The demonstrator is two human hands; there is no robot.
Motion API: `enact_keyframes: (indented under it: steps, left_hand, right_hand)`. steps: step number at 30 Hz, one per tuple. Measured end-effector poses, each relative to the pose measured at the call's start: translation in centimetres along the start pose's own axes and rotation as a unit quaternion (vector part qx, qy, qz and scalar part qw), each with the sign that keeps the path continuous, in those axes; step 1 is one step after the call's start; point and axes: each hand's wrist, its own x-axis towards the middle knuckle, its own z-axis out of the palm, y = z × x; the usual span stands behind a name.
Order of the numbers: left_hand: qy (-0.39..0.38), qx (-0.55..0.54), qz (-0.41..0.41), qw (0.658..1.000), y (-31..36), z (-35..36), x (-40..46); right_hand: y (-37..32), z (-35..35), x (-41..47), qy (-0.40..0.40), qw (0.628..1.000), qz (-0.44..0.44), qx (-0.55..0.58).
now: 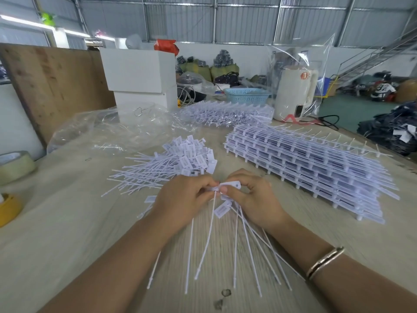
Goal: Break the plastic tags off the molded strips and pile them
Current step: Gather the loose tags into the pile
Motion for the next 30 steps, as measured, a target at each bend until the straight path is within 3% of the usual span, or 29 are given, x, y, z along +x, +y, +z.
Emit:
enact_keyframes:
  steps: [9,14,18,24,28,30]
  left_hand:
    - [-0.029,-0.200,-0.024,0.979,0.2,-0.5,0.0]
    - [-0.022,-0.290,-0.032,0.956,0.4,-0.5,0.2]
    - [-0.014,-0.286,-0.014,0.958,0.7,-0.7,0.5]
    - [-0.040,-0.327,-0.028,0.944,1.1,-1.3,0.5]
    - [-0.092,-0.407,-0.020,0.909,1.3,-1.7,0.0]
    - [-0.077,-0.387,-0.025,0.918,1.3,-1.5,-0.1]
  right_hand:
    - [-0.3,-0.1,0.0,0.000,0.996,-0.043,0.076]
    - [-0.4,-0.1,0.2,0.042,0.994,-0.095,0.043]
    - [-0.5,0.0,0.1,0.027,0.977,0.001,0.209]
    - [-0.3,-0.3,0.2,-0.058,0.958,0.033,0.279]
    - [0.2,-1.8,0.6,-0.018,0.895,0.096,0.435]
    - [0.7,-2.6,0.7,-0.006,0.935,0.091,0.343]
